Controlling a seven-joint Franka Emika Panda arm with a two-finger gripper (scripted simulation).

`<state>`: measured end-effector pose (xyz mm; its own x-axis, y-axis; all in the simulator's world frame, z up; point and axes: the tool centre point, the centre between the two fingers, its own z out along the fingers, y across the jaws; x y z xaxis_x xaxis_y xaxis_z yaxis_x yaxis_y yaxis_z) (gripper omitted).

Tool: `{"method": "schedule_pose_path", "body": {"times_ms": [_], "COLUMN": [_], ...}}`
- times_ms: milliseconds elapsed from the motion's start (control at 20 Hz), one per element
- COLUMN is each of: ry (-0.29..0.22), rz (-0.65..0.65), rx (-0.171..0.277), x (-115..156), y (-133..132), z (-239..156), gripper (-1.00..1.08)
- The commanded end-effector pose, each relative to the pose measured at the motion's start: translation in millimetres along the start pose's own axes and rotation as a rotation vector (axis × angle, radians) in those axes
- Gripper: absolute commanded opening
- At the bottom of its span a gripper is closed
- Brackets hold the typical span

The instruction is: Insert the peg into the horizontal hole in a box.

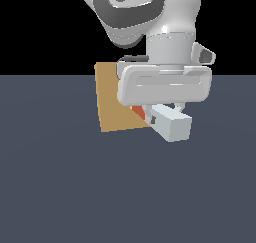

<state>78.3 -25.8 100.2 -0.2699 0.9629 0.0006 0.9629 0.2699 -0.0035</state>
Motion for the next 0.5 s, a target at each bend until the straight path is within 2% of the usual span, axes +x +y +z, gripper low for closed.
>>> {"method": "schedule_pose_path", "body": {"times_ms": [0,200,450], "ry": [-0.001,-0.001,-0.001], "rz": [0.0,0.0,0.0], "rx": [-0.002,-0.003,-0.004], "x": [1,14,50], "y": [1,0,0], "z": [-1,-2,-2], "gripper": [-1.0,-1.0,-1.0]}}
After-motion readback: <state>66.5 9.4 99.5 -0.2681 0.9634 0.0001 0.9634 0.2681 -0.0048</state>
